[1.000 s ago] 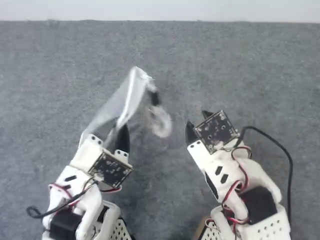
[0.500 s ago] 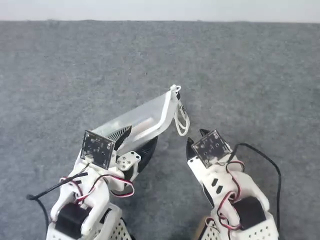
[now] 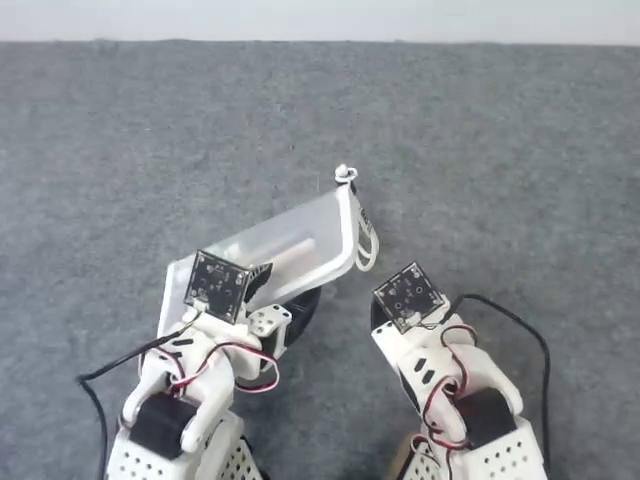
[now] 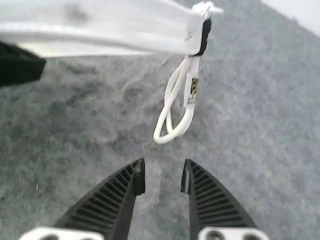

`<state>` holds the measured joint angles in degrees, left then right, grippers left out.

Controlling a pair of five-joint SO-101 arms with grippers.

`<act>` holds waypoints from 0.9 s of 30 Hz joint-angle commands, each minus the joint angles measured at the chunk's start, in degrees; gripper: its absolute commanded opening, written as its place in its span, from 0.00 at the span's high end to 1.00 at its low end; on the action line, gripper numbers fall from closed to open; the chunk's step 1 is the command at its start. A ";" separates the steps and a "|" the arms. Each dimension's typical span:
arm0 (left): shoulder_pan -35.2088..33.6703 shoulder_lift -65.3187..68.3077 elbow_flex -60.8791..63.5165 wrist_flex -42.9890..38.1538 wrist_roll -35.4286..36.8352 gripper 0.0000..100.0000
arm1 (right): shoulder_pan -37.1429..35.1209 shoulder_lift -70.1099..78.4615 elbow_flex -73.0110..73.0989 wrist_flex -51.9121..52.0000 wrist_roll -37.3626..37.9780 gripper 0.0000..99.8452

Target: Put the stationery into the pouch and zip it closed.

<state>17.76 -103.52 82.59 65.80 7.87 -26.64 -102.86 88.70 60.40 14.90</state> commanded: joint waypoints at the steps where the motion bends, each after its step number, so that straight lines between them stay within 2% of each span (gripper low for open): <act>1: 0.00 -0.88 1.45 -3.25 0.88 0.76 | 0.04 -1.10 1.67 -1.36 0.62 0.88; 6: 2.37 -0.88 2.15 -3.08 1.14 0.75 | 0.31 -1.10 6.24 -4.09 0.62 0.88; 10: 5.36 -0.88 1.80 -1.58 6.95 0.67 | 0.40 -1.01 7.74 -5.85 0.35 0.88; 19: 4.31 -0.88 -1.27 -0.70 12.48 0.65 | 0.40 -0.66 7.74 -5.76 -0.62 0.89; 24: -2.73 -0.88 -0.48 -3.96 13.01 0.65 | 0.40 -0.84 7.74 -5.67 -12.84 0.89; 27: -4.66 -0.88 2.33 -6.51 13.01 0.66 | 0.40 -0.48 7.74 -5.58 -18.29 0.89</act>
<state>15.47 -103.52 85.05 63.25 20.09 -26.55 -102.77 95.21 55.74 1.54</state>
